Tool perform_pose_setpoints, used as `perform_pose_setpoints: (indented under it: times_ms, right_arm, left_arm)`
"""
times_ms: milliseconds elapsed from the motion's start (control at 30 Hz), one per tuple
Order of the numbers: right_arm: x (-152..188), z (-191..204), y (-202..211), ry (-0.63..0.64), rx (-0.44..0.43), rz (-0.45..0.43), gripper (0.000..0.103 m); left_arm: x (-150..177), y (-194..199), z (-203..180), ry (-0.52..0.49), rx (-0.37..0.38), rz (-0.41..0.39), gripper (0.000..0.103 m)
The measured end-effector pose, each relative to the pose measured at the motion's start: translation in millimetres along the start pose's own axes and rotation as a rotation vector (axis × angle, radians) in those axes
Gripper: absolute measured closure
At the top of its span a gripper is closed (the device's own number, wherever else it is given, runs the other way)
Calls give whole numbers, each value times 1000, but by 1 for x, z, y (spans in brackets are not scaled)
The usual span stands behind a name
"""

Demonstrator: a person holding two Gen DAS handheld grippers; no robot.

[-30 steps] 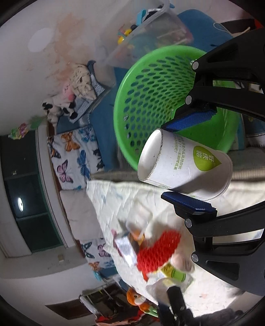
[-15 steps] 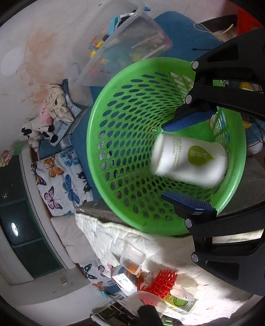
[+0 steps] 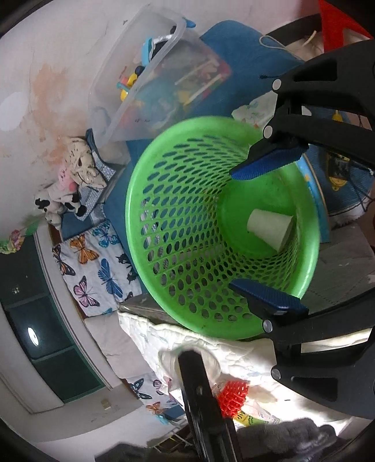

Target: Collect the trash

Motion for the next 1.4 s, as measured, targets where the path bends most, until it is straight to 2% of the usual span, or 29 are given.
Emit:
perform_pose_setpoints:
  times_ms: [200,367,600,800,1033,1400]
  right_arm:
    - [8,-7,11,-33,5,-10,26]
    - [12,-7,16,-49,4,-8,25]
    - [12,7,20,-24,-12,-15,17]
    - [6,33,22,10,-42,-29,13]
    - [-4,73,22,64,-86,-43,12]
    - [-27,140,20,182,-171,-70,11]
  left_arm:
    - [9,-25,-12,-25,1,43,38]
    - [13,-29,-14,-27,3,46,26]
    - [15,-6,-4,-9,13,3,25]
    - [16,34,21,20,-6,-69,25]
    - [23,81,72,79,-90,-142,25]
    - [48,143,177,161,-299,-210,26]
Point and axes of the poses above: each gripper's, at about its wrist camera, not at the fingertips, and y roughly against the way its jaws point, z to its left, x to its underside, the point moved 9 cm from there along -y, roughly the way its jaws point, and after that the axes turned 15 degrees about y, right-handed, at the moved point
